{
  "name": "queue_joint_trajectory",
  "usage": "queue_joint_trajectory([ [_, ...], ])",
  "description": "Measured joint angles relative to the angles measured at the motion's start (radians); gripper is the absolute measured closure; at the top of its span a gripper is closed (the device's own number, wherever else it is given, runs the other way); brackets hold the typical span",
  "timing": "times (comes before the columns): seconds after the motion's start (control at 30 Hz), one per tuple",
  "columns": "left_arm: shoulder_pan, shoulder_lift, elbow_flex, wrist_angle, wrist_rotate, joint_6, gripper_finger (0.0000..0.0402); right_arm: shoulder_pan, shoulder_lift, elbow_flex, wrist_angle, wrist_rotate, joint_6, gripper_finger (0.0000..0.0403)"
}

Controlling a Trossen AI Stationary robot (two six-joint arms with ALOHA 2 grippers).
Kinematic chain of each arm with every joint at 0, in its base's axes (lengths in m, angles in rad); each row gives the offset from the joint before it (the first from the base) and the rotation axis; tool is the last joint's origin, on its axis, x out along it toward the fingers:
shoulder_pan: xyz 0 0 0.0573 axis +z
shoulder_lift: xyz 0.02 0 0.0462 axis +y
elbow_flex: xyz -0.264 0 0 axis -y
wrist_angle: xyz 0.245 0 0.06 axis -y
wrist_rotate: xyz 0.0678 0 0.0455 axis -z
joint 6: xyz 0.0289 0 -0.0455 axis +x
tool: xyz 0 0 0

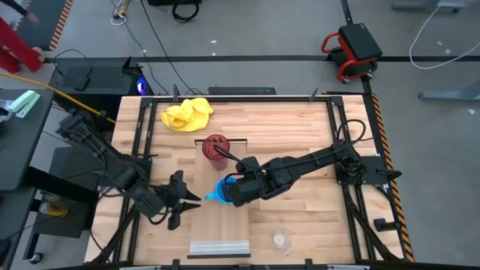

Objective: Stack small to large cups/mugs on shelf
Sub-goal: Put the blue mug on the shelf

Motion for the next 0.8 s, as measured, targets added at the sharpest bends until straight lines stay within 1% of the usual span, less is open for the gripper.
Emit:
queue_joint_trajectory([
  [0.27,0.059,0.037,0.000,0.038,0.005,0.000,0.0298,0.000,0.000,0.000,-0.004,0.003,-0.003,0.0357],
  [0.5,0.060,0.037,0.000,0.021,0.012,-0.001,0.0298,0.000,0.000,0.000,0.030,0.004,-0.042,0.0356],
  [0.6,0.060,0.038,0.000,-0.002,0.028,-0.009,0.0298,0.002,0.000,0.000,0.047,0.007,-0.059,0.0349],
  [0.8,0.062,0.037,0.000,-0.055,0.020,-0.054,0.0298,0.002,0.000,0.000,0.061,0.008,-0.072,0.0326],
])
